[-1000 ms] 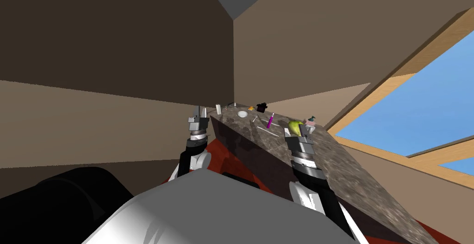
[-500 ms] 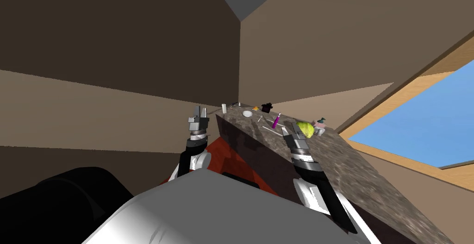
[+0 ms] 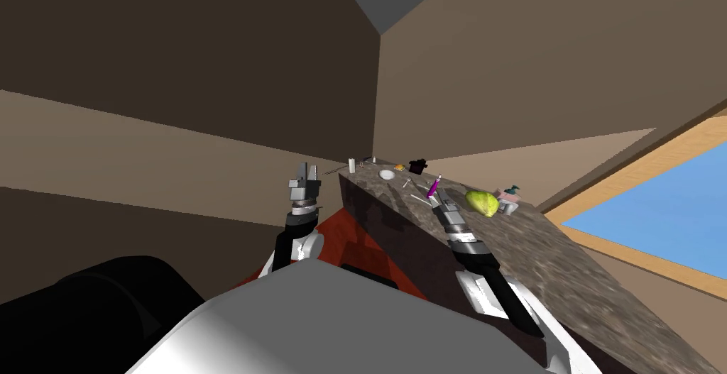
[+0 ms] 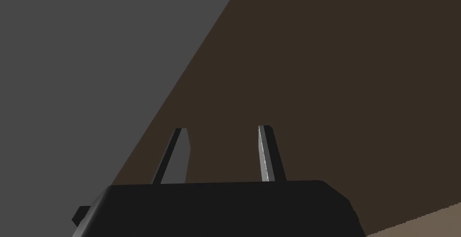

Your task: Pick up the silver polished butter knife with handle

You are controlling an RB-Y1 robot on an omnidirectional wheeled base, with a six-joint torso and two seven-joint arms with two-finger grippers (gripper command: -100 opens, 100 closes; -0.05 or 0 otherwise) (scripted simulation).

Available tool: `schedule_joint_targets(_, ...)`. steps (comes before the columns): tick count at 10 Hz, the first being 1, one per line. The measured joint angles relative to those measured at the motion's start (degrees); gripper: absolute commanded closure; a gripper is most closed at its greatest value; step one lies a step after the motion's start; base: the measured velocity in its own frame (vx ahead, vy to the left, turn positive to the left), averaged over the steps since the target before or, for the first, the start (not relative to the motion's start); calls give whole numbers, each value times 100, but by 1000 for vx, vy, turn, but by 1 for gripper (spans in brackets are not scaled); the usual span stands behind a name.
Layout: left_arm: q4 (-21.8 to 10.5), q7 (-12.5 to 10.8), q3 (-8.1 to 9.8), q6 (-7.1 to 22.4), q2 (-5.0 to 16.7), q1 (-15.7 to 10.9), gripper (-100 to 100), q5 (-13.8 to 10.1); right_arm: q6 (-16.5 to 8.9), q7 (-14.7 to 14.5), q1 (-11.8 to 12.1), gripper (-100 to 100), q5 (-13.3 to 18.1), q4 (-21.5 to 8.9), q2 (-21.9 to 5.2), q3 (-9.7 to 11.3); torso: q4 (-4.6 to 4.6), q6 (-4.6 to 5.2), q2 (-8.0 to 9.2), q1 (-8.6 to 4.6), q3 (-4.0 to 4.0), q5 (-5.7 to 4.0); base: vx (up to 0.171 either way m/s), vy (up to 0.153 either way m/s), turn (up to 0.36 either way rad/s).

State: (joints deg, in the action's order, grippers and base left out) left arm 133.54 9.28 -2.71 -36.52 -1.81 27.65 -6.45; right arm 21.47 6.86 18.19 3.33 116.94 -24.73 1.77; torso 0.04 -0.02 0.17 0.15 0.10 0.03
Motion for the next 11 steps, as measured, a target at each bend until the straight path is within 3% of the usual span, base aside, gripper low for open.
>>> schedule_joint_targets(11, 0, 0, 1, 0, 1, 1, 0, 0, 32, -192, -329, -100, 547, -972, -1502, 190, -2, 6, -12, -18, -7, -4, -14, 17, 115)
